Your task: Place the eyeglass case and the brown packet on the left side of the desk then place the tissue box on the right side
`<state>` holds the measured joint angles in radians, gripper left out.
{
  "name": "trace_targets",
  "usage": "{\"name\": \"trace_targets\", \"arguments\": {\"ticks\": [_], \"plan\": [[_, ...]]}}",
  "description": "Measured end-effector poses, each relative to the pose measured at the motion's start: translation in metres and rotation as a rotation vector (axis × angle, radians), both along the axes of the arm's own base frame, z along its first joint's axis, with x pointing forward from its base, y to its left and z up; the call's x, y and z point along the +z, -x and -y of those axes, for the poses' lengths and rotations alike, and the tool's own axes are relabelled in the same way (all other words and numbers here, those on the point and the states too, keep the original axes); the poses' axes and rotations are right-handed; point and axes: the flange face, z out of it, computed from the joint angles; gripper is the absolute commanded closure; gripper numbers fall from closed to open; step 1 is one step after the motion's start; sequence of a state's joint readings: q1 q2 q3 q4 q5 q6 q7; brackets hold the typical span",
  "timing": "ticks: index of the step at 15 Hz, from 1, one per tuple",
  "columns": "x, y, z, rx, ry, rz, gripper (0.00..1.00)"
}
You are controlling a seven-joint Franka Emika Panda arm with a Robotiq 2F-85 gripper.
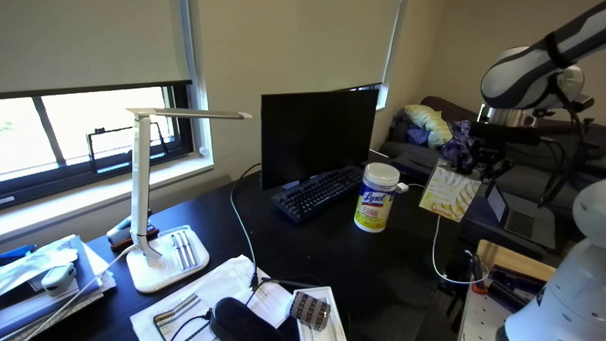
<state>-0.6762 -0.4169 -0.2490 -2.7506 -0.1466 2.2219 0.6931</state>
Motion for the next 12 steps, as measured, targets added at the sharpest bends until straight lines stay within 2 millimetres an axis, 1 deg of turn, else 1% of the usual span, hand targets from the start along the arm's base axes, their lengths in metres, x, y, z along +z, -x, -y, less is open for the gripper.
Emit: {"name": "trace_targets", "arguments": {"ticks": [2,3,4,7,8,12], "plan": [[-0.017,-0.007,0.007,-0.027,0.001,-0.021,0.97],[-0.025,-0.010,0.009,-0.031,-0.005,-0.035,0.94],[-0.031,-0.011,0.010,-0.029,-0.012,-0.046,0.94],[-0.029,-0.011,0.010,-0.030,-0.011,-0.043,0.94],[-0.029,-0.011,0.010,-0.031,-0.010,-0.041,0.97],[-0.030,-0.010,0.010,-0.031,-0.012,-0.043,0.97]]}}
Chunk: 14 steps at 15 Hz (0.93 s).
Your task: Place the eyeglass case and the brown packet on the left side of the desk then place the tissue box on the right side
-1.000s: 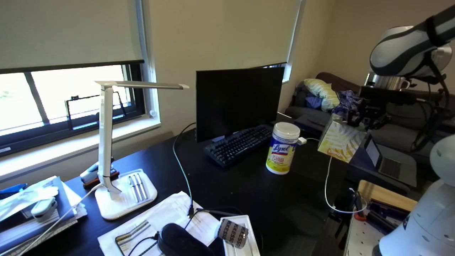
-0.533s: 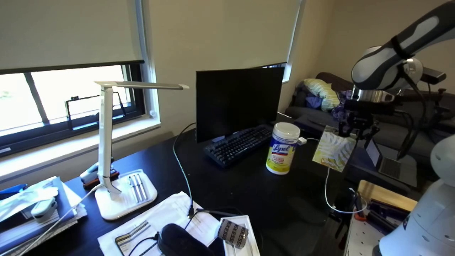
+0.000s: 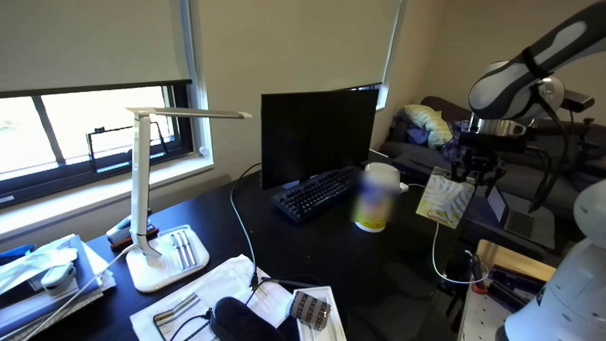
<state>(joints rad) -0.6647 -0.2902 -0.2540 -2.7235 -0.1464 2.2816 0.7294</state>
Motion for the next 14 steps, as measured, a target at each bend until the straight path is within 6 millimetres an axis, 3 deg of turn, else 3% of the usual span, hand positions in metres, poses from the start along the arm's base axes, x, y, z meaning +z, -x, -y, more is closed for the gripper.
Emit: {"name": "trace_targets", "arguments": {"ticks": [5,14], "plan": [[-0.029,0.001,-0.008,0.007,0.016,0.012,0.97],[-0.080,-0.014,-0.014,0.017,0.048,0.008,0.97]]}}
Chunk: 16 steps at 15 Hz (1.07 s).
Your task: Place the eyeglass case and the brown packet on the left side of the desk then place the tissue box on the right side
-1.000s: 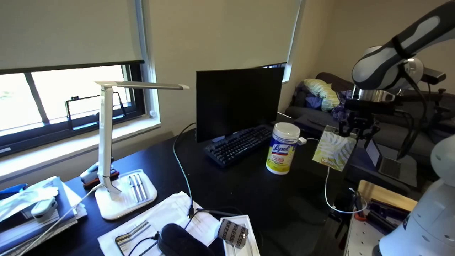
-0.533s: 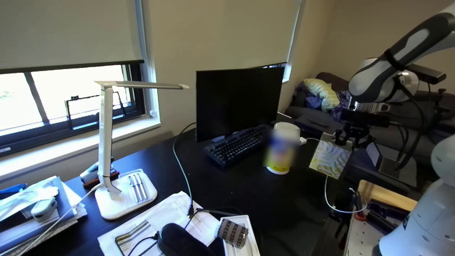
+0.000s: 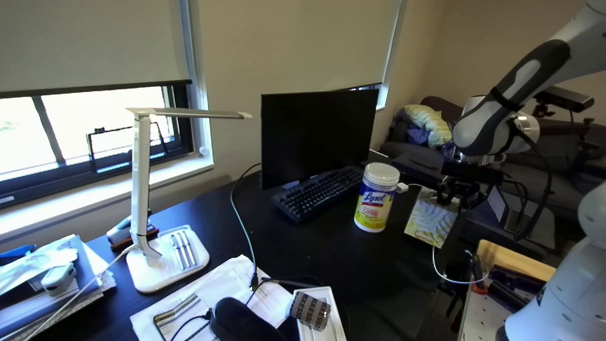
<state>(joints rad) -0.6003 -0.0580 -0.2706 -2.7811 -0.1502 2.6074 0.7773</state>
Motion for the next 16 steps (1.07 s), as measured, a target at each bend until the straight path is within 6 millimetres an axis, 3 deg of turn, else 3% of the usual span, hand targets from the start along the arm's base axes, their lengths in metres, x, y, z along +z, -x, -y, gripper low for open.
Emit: {"name": "trace_targets", "arguments": {"ticks": [2,3,6,14,16], "plan": [[-0.008,0.000,-0.001,0.001,-0.002,-0.008,0.95],[-0.011,0.000,-0.001,0.001,-0.003,-0.011,0.69],[-0.012,-0.001,-0.001,-0.002,-0.003,-0.012,0.56],[-0.007,0.004,0.007,-0.069,-0.015,0.023,0.05],[0.000,0.006,0.012,-0.106,-0.038,0.068,0.00]]}}
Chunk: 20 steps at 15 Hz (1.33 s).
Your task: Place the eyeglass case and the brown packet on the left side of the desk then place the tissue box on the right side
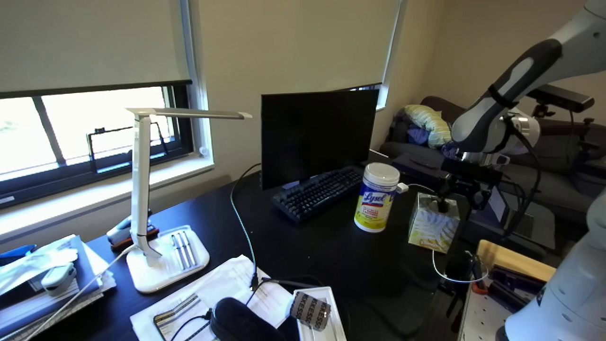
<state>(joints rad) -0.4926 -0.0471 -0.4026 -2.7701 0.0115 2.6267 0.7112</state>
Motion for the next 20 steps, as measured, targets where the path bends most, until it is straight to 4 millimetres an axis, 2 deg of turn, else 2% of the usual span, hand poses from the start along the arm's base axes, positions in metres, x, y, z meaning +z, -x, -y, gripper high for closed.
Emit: {"name": "trace_targets", "arguments": {"ticks": [5,10,13,20], "plan": [[0.031,0.012,0.004,-0.031,-0.100,0.118,0.00],[0.068,0.016,-0.007,0.043,-0.168,0.156,0.00],[0.080,0.007,-0.021,0.129,-0.163,0.128,0.00],[0.086,-0.036,-0.067,0.415,-0.066,-0.012,0.00]]}}
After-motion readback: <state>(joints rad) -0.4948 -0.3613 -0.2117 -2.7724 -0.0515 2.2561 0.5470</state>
